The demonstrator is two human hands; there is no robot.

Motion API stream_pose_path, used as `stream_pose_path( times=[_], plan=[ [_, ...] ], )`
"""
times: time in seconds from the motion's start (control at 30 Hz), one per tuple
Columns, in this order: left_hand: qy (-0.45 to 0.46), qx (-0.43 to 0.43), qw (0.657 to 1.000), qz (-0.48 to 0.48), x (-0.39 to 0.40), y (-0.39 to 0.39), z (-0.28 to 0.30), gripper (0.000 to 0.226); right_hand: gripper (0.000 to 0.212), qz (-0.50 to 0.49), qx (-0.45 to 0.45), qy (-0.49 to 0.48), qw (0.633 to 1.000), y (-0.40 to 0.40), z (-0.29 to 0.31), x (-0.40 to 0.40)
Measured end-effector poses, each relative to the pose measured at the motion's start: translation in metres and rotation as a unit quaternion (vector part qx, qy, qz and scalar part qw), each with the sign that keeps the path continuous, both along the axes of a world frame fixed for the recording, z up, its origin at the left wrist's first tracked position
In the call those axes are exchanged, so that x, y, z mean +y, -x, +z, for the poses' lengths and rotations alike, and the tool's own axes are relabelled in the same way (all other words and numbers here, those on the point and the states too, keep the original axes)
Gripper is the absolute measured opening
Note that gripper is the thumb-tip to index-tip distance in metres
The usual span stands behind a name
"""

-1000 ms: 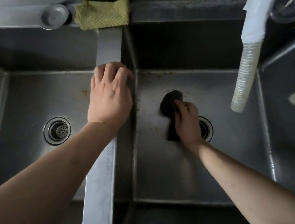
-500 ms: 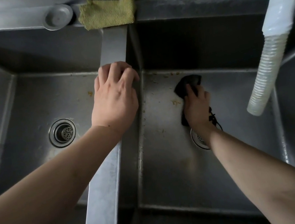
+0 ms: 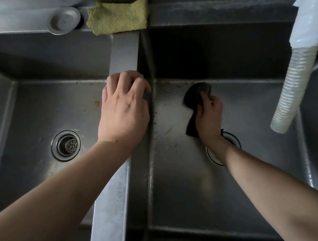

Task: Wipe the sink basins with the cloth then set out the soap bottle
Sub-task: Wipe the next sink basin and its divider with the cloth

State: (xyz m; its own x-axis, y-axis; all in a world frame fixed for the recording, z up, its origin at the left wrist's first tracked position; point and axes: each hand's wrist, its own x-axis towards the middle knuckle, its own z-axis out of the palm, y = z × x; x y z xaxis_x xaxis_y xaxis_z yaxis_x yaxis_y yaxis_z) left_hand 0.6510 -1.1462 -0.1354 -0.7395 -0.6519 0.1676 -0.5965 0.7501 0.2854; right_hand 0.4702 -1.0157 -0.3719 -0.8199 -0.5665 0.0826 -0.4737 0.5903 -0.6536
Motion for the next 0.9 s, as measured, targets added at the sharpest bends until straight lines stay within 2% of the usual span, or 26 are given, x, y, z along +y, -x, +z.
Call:
stream_pose_path(
  times=[0.07, 0.17, 0.37, 0.73, 0.9],
  plan=[
    [0.001, -0.002, 1.000, 0.002, 0.000, 0.000, 0.000, 0.026, 0.052, -0.103, -0.016, 0.012, 0.995, 0.021, 0.001, -0.006],
    [0.007, -0.006, 1.000, 0.003, 0.000, 0.000, 0.000, 0.025, 0.060, -0.195, -0.043, -0.016, 0.980, 0.045, 0.004, -0.019],
    [0.012, -0.008, 1.000, 0.006, 0.001, 0.000, 0.000, 0.023, 0.060, -0.191, -0.049, -0.094, 0.976, 0.039, 0.006, -0.054],
    [0.018, 0.001, 1.000, 0.008, 0.002, 0.000, 0.000, 0.024, 0.059, -0.062, -0.043, -0.095, 0.993, 0.000, 0.002, -0.082],
    [0.018, 0.010, 1.000, 0.009, 0.004, 0.000, 0.001, 0.025, 0.058, 0.150, 0.034, -0.083, 0.985, -0.015, 0.004, -0.088]
  ],
)
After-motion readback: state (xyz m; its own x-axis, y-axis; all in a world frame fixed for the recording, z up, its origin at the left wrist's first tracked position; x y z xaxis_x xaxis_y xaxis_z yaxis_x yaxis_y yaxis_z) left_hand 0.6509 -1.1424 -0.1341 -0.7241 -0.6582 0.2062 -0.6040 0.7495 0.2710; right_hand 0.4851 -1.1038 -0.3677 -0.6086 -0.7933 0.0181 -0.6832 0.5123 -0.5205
